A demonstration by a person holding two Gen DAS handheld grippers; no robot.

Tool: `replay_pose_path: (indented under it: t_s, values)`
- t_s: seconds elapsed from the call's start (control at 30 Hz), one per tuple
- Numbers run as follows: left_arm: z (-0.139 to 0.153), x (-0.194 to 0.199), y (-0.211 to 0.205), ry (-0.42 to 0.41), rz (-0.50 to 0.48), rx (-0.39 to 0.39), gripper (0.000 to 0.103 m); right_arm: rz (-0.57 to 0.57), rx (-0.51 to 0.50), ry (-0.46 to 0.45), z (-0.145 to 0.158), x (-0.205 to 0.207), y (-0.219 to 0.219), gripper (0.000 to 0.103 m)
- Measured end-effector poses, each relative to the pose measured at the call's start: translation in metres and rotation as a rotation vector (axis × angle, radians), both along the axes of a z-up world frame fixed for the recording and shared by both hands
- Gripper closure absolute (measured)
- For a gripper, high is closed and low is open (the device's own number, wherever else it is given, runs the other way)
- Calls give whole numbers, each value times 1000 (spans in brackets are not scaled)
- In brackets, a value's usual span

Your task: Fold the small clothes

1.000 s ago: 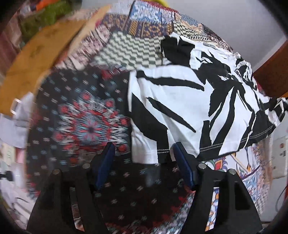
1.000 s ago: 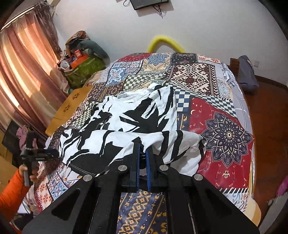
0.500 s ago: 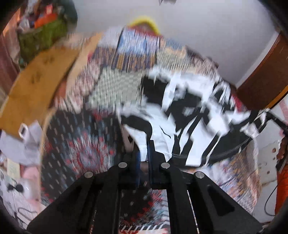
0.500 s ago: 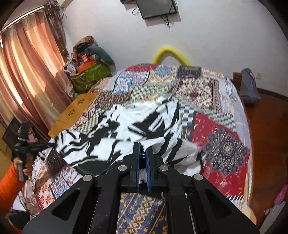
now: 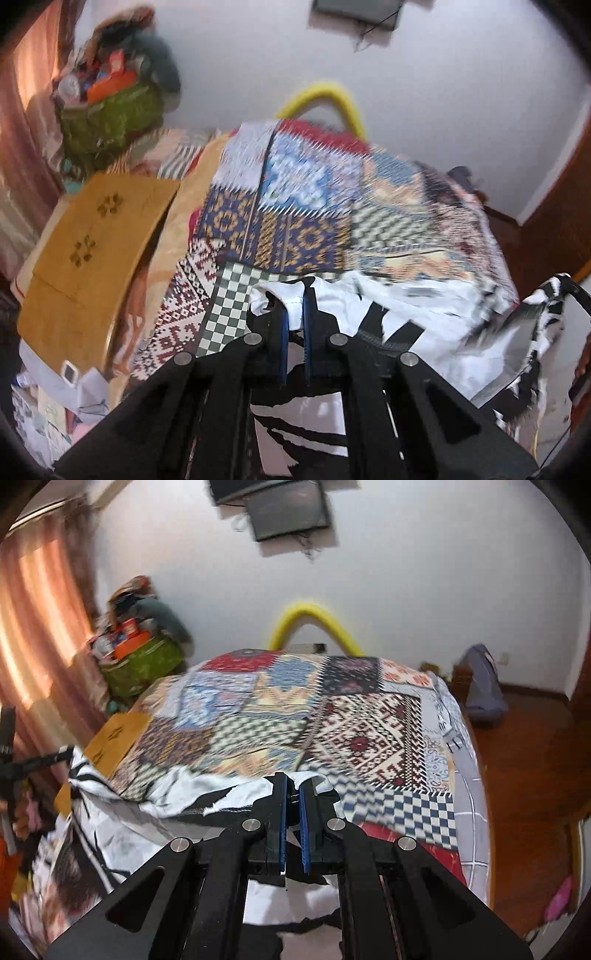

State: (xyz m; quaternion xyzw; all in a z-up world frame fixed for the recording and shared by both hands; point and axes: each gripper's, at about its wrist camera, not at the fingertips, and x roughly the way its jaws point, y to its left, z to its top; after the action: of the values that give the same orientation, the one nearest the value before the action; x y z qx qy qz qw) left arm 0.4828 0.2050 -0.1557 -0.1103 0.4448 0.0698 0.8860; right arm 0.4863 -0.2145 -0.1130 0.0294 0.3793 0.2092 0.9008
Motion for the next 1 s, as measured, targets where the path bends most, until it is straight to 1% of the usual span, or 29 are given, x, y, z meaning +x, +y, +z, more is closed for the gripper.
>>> replay_pose_path:
  t_s: [0.07, 0.1, 0.13, 0.17, 0.2, 0.23, 0.27, 0.3, 0.33, 0.37, 0.4, 0.43, 0.47, 0.53, 0.57, 0.6, 0.67, 0.7, 0.77, 0.83, 0.87, 0.9, 0.93, 0.97, 1.0]
  values:
    - [-31, 23, 11, 67, 23, -50, 96, -31, -6, 46, -20, 20, -2, 98]
    - [-50, 34, 18, 105, 51, -74, 96, -43, -3, 69, -29, 26, -3, 97]
    - [-60, 37, 22, 127, 69, -76, 95, -56, 7, 104, -42, 33, -6, 97]
    - [-70, 41, 26, 147, 83, -76, 95, -64, 17, 129, -49, 36, -8, 95]
    - [-80, 42, 30, 159, 89, -78, 95, -72, 30, 157, -57, 38, -11, 90]
    - [-83, 41, 30, 160, 91, -72, 92, -70, 50, 175, -62, 38, -15, 86]
    - [-85, 38, 32, 158, 92, -58, 87, -64, 74, 179, -63, 36, -18, 75]
    - [-86, 33, 33, 150, 87, -44, 84, -55, 102, 177, -63, 32, -23, 60]
    - [-85, 27, 33, 143, 76, -37, 76, -47, 111, 168, -61, 25, -27, 52]
    - [-85, 20, 33, 138, 67, -34, 65, -43, 99, 156, -57, 19, -28, 43]
    - [-84, 8, 33, 132, 61, -27, 58, -32, 80, 143, -53, 13, -30, 41]
    - [-83, -1, 34, 129, 59, -16, 48, -17, 67, 137, -50, 8, -31, 41]
    - [-82, -10, 33, 127, 58, -5, 44, -7, 55, 136, -49, 2, -33, 41]
    - [-84, -32, 30, 140, 39, 25, 42, 5, 30, 138, -47, -19, -39, 38]
    - [-87, -44, 26, 161, 21, 38, 42, 6, 26, 136, -49, -25, -42, 34]
    - [-91, -54, 22, 182, 3, 41, 42, 3, 25, 136, -53, -41, -46, 32]
    - [-101, -70, 11, 221, -30, 48, 42, -1, 26, 156, -62, -55, -50, 31]
    - [-107, -80, 2, 243, -55, 59, 42, 0, 32, 180, -69, -64, -51, 31]
    - [-117, -96, -15, 271, -100, 75, 41, 17, 80, 251, -87, -79, -49, 31]
    - [-125, -106, -28, 278, -100, 82, 41, 25, 92, 282, -101, -88, -43, 31]
    - [-127, -109, -30, 269, -85, 61, 46, 28, 93, 290, -106, -90, -39, 31]
    - [-126, -111, -31, 263, -83, 21, 53, 28, 90, 290, -112, -94, -33, 32]
    - [-126, -112, -32, 260, -94, -18, 75, 21, 85, 278, -112, -95, -29, 34]
    - [-124, -113, -32, 257, -103, -56, 95, 25, 75, 265, -110, -97, -23, 44]
    - [-121, -116, -34, 254, -110, -98, 101, 39, 78, 267, -108, -97, -18, 57]
